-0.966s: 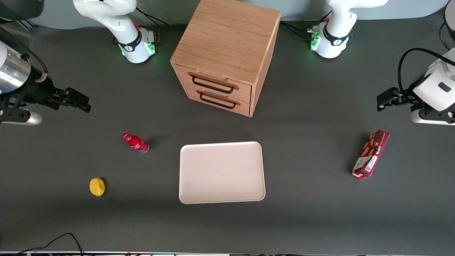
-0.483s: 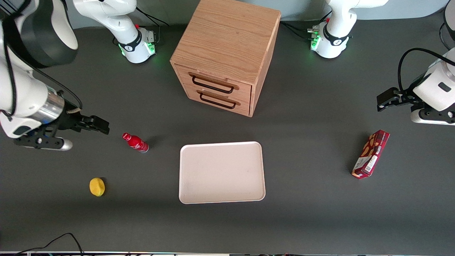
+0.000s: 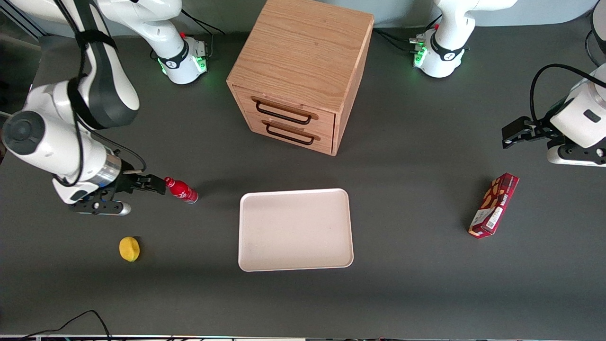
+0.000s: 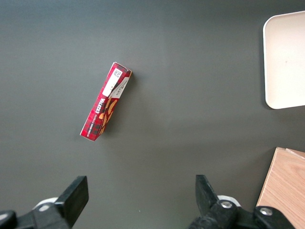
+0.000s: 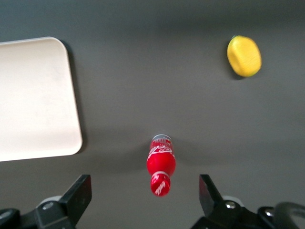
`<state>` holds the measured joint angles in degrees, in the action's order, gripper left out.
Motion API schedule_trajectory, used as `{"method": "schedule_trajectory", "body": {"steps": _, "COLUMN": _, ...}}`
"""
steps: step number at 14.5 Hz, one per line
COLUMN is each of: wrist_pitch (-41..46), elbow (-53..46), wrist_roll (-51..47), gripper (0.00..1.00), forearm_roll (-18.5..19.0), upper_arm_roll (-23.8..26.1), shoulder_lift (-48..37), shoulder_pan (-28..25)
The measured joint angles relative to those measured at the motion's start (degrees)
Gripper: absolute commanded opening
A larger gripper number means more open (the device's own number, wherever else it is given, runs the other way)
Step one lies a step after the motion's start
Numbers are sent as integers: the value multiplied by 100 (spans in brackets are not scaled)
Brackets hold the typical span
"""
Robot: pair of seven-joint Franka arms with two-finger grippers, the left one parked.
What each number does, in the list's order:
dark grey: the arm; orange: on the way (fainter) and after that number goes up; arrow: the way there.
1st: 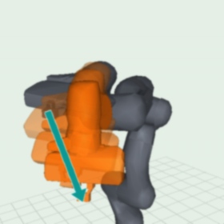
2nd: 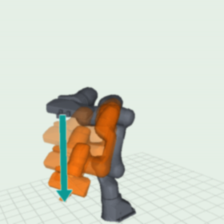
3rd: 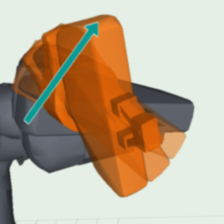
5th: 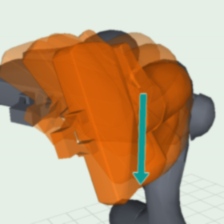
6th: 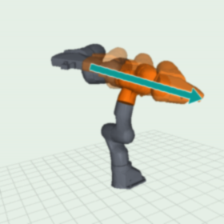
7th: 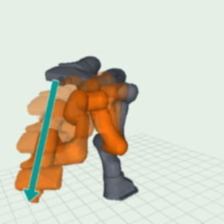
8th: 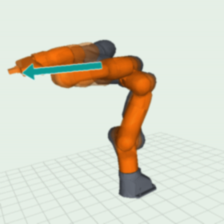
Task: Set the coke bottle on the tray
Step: 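Move the open right gripper down to the red Coca-Cola bottle, then close the right gripper around the bottle's body and lift it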
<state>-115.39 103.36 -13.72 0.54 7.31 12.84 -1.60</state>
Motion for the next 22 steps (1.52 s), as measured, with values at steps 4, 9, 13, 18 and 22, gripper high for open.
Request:
{"method": "schedule_trajectory", "body": {"steps": 4, "wrist_pitch": -403, "elbow": 514, "wrist_roll": 8, "gripper": 100, "forearm_roll": 0, "upper_arm_roll": 12, "shoulder_lift": 135, "shoulder_pan": -1}}
{"method": "schedule_trajectory", "body": {"steps": 9, "wrist_pitch": -774, "elbow": 974, "wrist_roll": 9, "gripper": 100, "forearm_roll": -87, "upper_arm_roll": 11, "shoulder_lift": 142, "shoulder_pan": 0}}
{"method": "schedule_trajectory", "body": {"steps": 13, "wrist_pitch": -838, "elbow": 1143, "wrist_roll": 9, "gripper": 61, "forearm_roll": -160, "upper_arm_roll": 8, "shoulder_lift": 142, "shoulder_pan": 21}}
{"method": "schedule_trajectory", "body": {"steps": 18, "wrist_pitch": -838, "elbow": 1162, "wrist_roll": 10, "gripper": 0, "forearm_roll": -163, "upper_arm_roll": 7, "shoulder_lift": 142, "shoulder_pan": 52}}
{"method": "schedule_trajectory", "body": {"steps": 22, "wrist_pitch": -850, "elbow": 1137, "wrist_roll": 12, "gripper": 0, "forearm_roll": -166, "upper_arm_roll": 15, "shoulder_lift": 120, "shoulder_pan": 52}}
